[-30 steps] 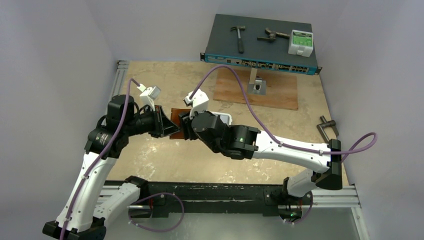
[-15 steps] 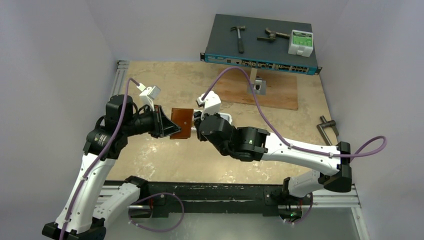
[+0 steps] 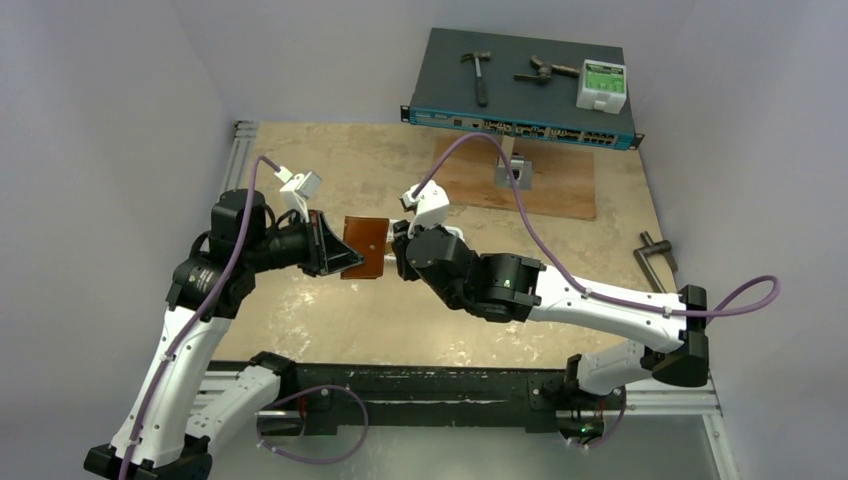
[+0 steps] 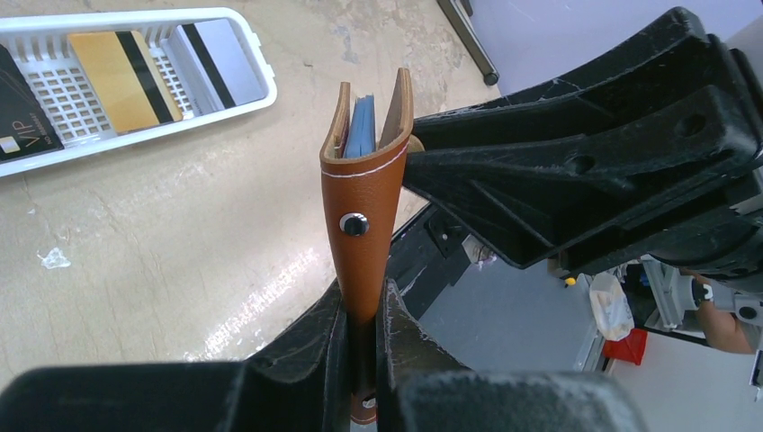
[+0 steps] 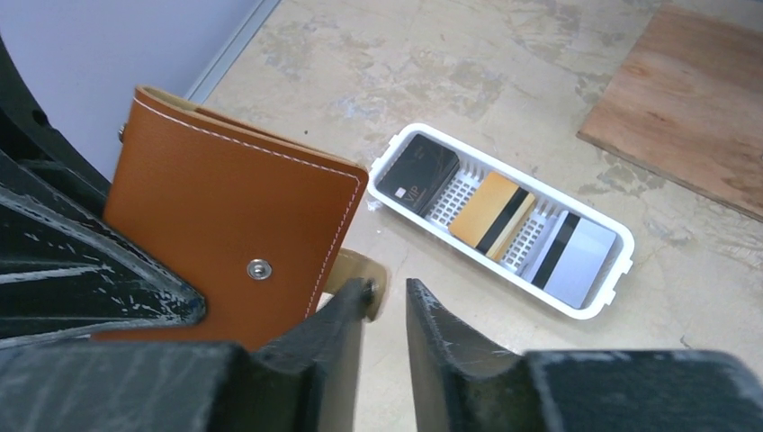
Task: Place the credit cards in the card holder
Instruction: Place the card holder at the center of the board.
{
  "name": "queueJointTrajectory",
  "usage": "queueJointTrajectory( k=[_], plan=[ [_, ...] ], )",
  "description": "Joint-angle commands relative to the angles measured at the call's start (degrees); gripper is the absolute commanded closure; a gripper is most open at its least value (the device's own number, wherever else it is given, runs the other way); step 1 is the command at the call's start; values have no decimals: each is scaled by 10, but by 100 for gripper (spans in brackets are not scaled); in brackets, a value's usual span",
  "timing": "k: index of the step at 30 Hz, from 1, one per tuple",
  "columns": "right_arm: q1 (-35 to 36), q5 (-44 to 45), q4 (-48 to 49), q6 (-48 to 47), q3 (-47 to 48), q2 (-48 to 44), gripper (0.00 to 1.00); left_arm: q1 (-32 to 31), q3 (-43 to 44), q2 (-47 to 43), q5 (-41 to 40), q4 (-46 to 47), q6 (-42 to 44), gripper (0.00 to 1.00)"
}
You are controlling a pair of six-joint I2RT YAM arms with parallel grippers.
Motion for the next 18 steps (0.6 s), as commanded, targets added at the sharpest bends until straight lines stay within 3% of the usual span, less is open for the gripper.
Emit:
queueJointTrajectory(
  k=[1, 5, 11, 14, 18],
  plan=[
    [-7, -15, 17, 30, -13, -6, 71, -2, 25, -8, 16, 30, -10, 100],
    [-11, -26, 31, 43, -27, -10, 63, -2, 25, -10, 18, 30, -12, 100],
    [-23, -42, 71, 59, -40, -18, 67, -2, 22, -15, 19, 30, -14, 100],
    [-29, -44, 86, 71, -48, -23, 77, -2, 20, -19, 20, 30, -16, 100],
    [-35, -52, 105, 86, -65, -35, 100, -2, 19, -21, 21, 29, -15, 100]
  ],
)
